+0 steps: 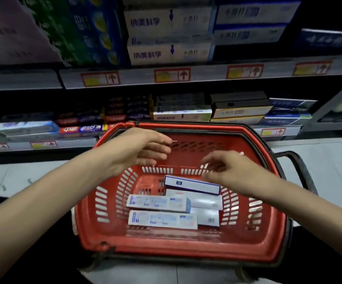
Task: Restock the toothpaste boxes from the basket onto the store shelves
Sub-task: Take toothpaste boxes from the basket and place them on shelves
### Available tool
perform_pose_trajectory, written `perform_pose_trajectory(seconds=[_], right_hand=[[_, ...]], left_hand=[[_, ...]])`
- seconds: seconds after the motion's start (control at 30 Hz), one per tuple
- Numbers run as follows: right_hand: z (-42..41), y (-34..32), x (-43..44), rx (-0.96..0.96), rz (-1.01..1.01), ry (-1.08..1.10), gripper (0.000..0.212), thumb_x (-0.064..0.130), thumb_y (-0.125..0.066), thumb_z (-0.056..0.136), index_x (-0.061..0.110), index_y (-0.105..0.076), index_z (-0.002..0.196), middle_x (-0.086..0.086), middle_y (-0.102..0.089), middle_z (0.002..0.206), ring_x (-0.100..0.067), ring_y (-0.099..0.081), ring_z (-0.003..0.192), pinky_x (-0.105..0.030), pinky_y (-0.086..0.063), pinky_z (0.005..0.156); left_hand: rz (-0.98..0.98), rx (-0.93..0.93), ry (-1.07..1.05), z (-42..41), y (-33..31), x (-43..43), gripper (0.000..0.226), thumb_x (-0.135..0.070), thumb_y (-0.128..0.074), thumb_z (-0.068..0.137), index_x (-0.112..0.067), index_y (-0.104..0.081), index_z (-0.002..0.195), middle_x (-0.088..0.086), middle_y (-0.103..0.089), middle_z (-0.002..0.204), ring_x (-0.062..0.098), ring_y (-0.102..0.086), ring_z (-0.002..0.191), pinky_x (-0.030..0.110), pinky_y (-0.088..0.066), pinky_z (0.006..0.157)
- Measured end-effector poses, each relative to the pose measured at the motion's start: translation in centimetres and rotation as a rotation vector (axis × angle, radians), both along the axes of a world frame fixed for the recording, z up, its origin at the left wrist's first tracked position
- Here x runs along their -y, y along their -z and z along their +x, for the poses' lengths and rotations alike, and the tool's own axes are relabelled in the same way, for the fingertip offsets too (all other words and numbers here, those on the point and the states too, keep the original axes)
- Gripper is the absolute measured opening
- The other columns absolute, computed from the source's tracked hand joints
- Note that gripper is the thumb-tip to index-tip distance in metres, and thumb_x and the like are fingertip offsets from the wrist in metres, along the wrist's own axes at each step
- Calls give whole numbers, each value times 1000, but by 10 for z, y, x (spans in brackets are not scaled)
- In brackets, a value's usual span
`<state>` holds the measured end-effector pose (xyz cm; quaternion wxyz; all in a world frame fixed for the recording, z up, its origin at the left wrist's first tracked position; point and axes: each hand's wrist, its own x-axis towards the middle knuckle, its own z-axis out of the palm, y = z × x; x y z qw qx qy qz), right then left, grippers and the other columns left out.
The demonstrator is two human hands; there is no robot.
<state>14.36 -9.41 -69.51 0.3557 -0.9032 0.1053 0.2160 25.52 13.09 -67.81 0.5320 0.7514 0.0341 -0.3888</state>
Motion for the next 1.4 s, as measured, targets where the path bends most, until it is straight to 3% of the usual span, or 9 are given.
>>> perform_pose_trajectory(seconds=[0.17, 0.4, 0.57, 0.73, 0.93, 1.07, 1.17, 1.27, 1.4], right_hand=[[0, 48, -6, -178, -202, -273, 47, 39, -71, 94, 21, -62, 137, -4, -66, 133, -22, -62, 119, -27, -48, 92], [20, 104, -23, -377, -269, -444, 70, 44, -76, 91, 18, -49, 151, -3, -56, 149, -24, -56, 132, -29, -45, 100], [37, 159, -46, -339, -269, -345, 71, 48, -80, 86, 14, -55, 144, -6, -59, 144, -28, -56, 129, -36, -48, 105], [33, 201, -70, -400, -303, -407, 75, 34, -86, 81, 12, -52, 145, -9, -57, 146, -29, -55, 131, -39, -47, 109], [24, 215, -70, -372, -249, -288, 76, 21, -82, 83, 16, -47, 151, -6, -54, 150, -26, -52, 135, -32, -43, 109], [28, 200, -64, -277, -143, -162, 50, 29, -83, 81, 18, -68, 127, -3, -69, 126, -24, -63, 118, -32, -51, 97], [41, 178, -59, -298, -4, -50, 23, 24, -86, 76, 10, -77, 92, -5, -79, 88, -20, -75, 83, -37, -62, 82], [52, 145, -56, -288, 47, 62, 22, 25, -83, 79, 7, -72, 76, -4, -74, 62, -10, -63, 51, -25, -56, 60], [60, 86, -38, -290, 56, 115, 28, 30, -84, 84, 7, -70, 79, 5, -70, 59, -5, -58, 48, -18, -44, 48]], left_hand=[[29, -2, -4, -1, 5, 3, 26, -23, -55, 104, -15, -78, 111, 6, -81, 103, 22, -76, 102, 33, -56, 83], [26, -13, 30, -7, 8, 0, 26, -23, -54, 104, -17, -78, 112, 4, -81, 102, 22, -76, 102, 33, -57, 87], [5, -6, -5, -3, 7, -8, 26, -22, -53, 104, -18, -79, 110, 4, -81, 100, 21, -77, 100, 35, -56, 89], [-45, 18, -70, 3, -2, -18, 24, -21, -55, 102, -18, -79, 107, 4, -81, 98, 20, -77, 97, 34, -57, 85], [-101, -44, -144, 7, -7, -32, 23, -21, -57, 102, -17, -79, 108, 3, -81, 98, 18, -78, 96, 33, -58, 85], [-105, -29, -155, 9, -10, -37, 23, -23, -57, 102, -17, -79, 109, 2, -81, 98, 17, -77, 96, 33, -58, 88], [-117, -9, -173, 9, -15, -39, 24, -24, -57, 102, -17, -79, 109, 2, -81, 98, 18, -77, 98, 34, -58, 90], [-129, 4, -197, 9, -19, -40, 23, -24, -59, 101, -16, -78, 110, 3, -81, 98, 20, -77, 100, 35, -57, 92], [-142, 10, -214, 8, -24, -38, 22, -23, -60, 100, -15, -78, 110, 3, -81, 97, 21, -77, 100, 35, -57, 92]])
